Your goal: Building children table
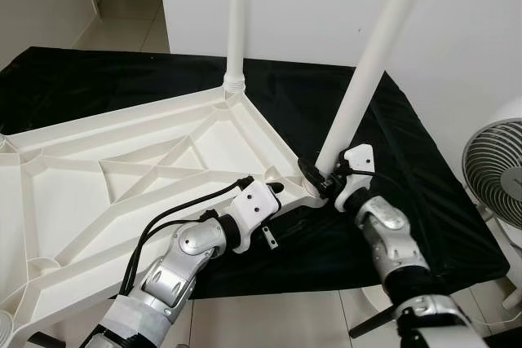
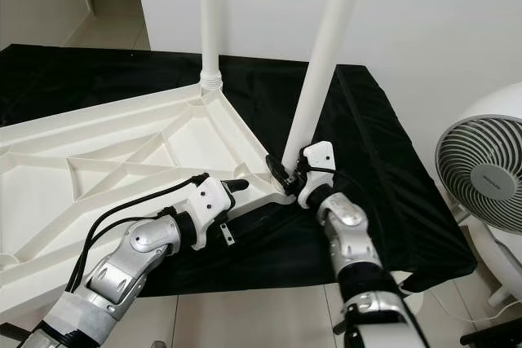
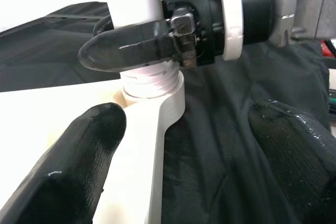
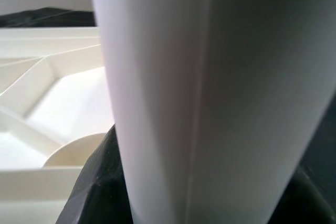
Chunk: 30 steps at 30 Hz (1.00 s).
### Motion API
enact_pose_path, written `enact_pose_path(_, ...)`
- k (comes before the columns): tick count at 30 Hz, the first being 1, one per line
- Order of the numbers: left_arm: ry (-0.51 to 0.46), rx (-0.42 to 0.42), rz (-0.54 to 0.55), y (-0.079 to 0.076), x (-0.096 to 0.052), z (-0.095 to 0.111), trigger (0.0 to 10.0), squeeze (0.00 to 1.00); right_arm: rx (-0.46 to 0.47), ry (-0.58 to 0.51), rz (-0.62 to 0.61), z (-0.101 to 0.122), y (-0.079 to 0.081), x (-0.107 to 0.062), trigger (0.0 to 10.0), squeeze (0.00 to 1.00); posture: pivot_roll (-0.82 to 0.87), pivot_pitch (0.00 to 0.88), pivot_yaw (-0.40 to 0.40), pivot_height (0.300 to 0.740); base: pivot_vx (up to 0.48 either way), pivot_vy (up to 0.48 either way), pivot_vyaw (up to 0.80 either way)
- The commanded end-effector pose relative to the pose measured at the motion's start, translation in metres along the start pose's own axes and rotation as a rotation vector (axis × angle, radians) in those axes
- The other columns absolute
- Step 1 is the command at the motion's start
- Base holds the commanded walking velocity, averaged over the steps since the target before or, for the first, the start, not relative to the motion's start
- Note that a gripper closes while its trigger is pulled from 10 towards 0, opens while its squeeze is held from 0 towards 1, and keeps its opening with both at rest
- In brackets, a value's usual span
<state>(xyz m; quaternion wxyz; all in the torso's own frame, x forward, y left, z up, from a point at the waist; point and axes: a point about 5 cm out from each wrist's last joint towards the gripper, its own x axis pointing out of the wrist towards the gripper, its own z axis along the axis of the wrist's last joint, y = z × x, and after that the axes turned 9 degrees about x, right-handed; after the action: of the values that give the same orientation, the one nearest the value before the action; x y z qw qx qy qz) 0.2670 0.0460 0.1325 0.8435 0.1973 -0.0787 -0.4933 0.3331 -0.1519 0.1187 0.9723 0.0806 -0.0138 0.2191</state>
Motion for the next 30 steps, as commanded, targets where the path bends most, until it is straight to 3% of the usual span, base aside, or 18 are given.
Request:
enact_pose_path(1, 0.000, 0.006, -0.030, -0.003, 0.000, 0.001, 10.0, 0.00, 0.065, 0.076, -0.059, -0.020, -0.001, -0.009, 0.0, 0.00, 0.13, 0.034, -0.055, 0.740, 0.000, 0.000, 0.00)
enact_pose_path(4, 0.001, 0.008, -0.031, -0.002, 0.000, 0.001, 10.0, 0.00, 0.094, 0.052, -0.119, -0.022, 0.008, -0.008, 0.0, 0.00, 0.13, 0.032, -0.057, 0.740, 0.000, 0.000, 0.00)
enact_pose_path(8, 0.001, 0.008, -0.031, -0.002, 0.000, 0.001, 10.0, 0.00, 0.110, 0.046, -0.157, -0.023, 0.009, -0.007, 0.0, 0.00, 0.13, 0.032, -0.057, 0.740, 0.000, 0.000, 0.00)
enact_pose_path(10, 0.000, 0.009, -0.032, -0.002, 0.001, 0.002, 10.0, 0.00, 0.152, 0.031, -0.276, -0.027, 0.011, -0.008, 0.0, 0.00, 0.13, 0.026, -0.059, 0.740, 0.000, 0.000, 0.00)
enact_pose_path(12, 0.000, 0.009, -0.032, -0.002, 0.001, 0.002, 10.0, 0.00, 0.152, 0.031, -0.276, -0.027, 0.011, -0.008, 0.0, 0.00, 0.13, 0.026, -0.059, 0.740, 0.000, 0.000, 0.00)
enact_pose_path(13, 0.000, 0.010, -0.036, -0.003, 0.001, 0.001, 10.0, 0.00, 0.167, -0.007, -0.418, -0.028, 0.015, -0.010, 0.0, 0.00, 0.13, 0.016, -0.064, 0.740, 0.000, 0.000, 0.00)
enact_pose_path(17, 0.000, 0.009, -0.036, -0.002, 0.001, 0.001, 10.0, 0.00, 0.188, -0.027, -0.541, -0.027, 0.024, -0.013, 0.0, 0.00, 0.13, 0.009, -0.067, 0.740, 0.000, 0.000, 0.00)
enact_pose_path(25, -0.003, 0.010, -0.033, -0.001, 0.003, 0.001, 10.0, 0.00, 0.190, -0.026, -0.490, -0.025, 0.036, -0.009, 0.0, 0.00, 0.13, 0.002, -0.072, 0.740, 0.000, 0.000, 0.00)
enact_pose_path(26, -0.004, 0.011, -0.032, 0.000, 0.003, 0.001, 10.0, 0.00, 0.167, -0.029, -0.475, -0.023, 0.036, -0.009, 3.3, 0.00, 0.13, 0.000, -0.072, 0.740, 0.000, 0.000, 0.00)
enact_pose_path(27, -0.005, 0.011, -0.031, 0.000, 0.003, 0.001, 10.0, 0.00, 0.151, -0.031, -0.474, -0.021, 0.035, -0.009, 10.0, 0.00, 0.13, 0.000, -0.072, 0.740, 0.000, 0.000, 0.00)
enact_pose_path(29, -0.005, 0.011, -0.029, 0.000, 0.003, 0.001, 10.0, 0.00, 0.159, -0.034, -0.476, -0.020, 0.033, -0.008, 10.0, 0.00, 0.13, 0.000, -0.073, 0.740, 0.000, 0.000, 0.00)
enact_pose_path(30, -0.004, 0.010, -0.028, 0.000, 0.003, 0.001, 10.0, 0.00, 0.158, -0.036, -0.483, -0.018, 0.031, -0.008, 10.0, 0.49, 0.13, 0.000, -0.075, 0.740, 0.000, 0.000, 0.00)
